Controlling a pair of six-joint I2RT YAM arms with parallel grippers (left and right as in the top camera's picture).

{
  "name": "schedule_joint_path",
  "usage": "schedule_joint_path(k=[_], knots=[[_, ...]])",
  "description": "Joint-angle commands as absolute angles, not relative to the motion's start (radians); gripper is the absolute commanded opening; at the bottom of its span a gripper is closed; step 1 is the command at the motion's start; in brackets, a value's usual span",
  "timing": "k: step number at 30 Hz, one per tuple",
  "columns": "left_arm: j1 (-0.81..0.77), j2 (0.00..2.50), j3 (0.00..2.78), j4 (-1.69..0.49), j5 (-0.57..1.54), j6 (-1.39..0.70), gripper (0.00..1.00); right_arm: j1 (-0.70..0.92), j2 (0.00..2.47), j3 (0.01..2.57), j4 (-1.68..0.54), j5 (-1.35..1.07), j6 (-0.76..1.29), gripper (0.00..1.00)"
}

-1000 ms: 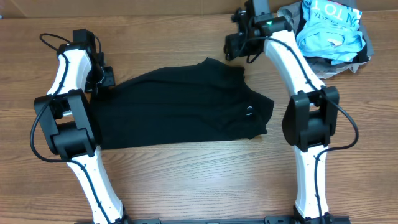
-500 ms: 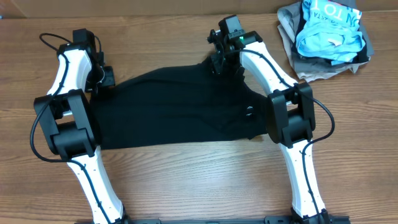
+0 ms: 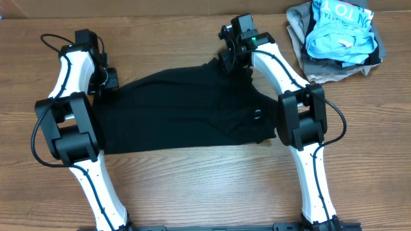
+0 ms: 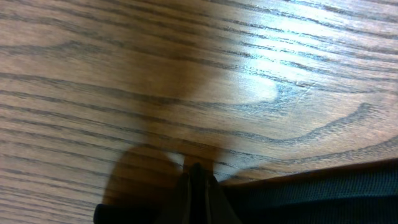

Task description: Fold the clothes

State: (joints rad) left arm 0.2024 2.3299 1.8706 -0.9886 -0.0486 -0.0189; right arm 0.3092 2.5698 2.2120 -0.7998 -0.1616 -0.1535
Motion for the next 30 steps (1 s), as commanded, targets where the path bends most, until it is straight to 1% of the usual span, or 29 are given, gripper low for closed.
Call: schedule_joint_path(k=[1, 2, 4, 5, 6, 7, 9, 11, 18, 24, 30], knots=[[0.196, 2.294, 1.863, -0.986, -0.051, -0.003, 0.04, 0.322, 2.602, 2.211, -0.806, -0.203, -0.154, 0.46], [0.196, 2.294, 1.864, -0.985, -0.051, -0.003, 0.04, 0.324, 2.602, 2.211, -0.805, -0.203, -0.154, 0.45], [0.196, 2.294, 1.863, -0.984, -0.051, -0.003, 0.04, 0.327, 2.602, 2.211, -0.803, -0.204, -0.154, 0.37], [0.196, 2.294, 1.864, -0.984, -0.051, -0.003, 0.04, 0.327, 2.602, 2.211, -0.802, -0.204, -0.154, 0.29], [0.196, 2.294, 1.863, -0.983, -0.051, -0.003, 0.04, 0.327, 2.602, 2.211, -0.803, -0.204, -0.153, 0.18], [0.196, 2.294, 1.863, -0.983, -0.051, -0.003, 0.04, 0.327, 2.602, 2.211, -0.806, -0.204, -0.153, 0.11], [0.196, 2.294, 1.864, -0.982, -0.051, -0.003, 0.04, 0.327, 2.601, 2.212, -0.812, -0.214, -0.153, 0.06], [0.196, 2.294, 1.864, -0.979, -0.051, -0.003, 0.04, 0.327, 2.601, 2.215, -0.819, -0.234, -0.153, 0.04], [0.196, 2.294, 1.905, -0.979, -0.051, -0.003, 0.04, 0.320, 2.557, 2.277, -0.859, -0.239, -0.107, 0.04], [0.194, 2.294, 2.068, -1.104, -0.051, -0.004, 0.04, 0.309, 2.465, 2.348, -0.925, -0.238, -0.097, 0.04], [0.182, 2.294, 2.202, -1.253, -0.051, -0.003, 0.04, 0.310, 2.389, 2.365, -1.070, -0.239, -0.096, 0.04]])
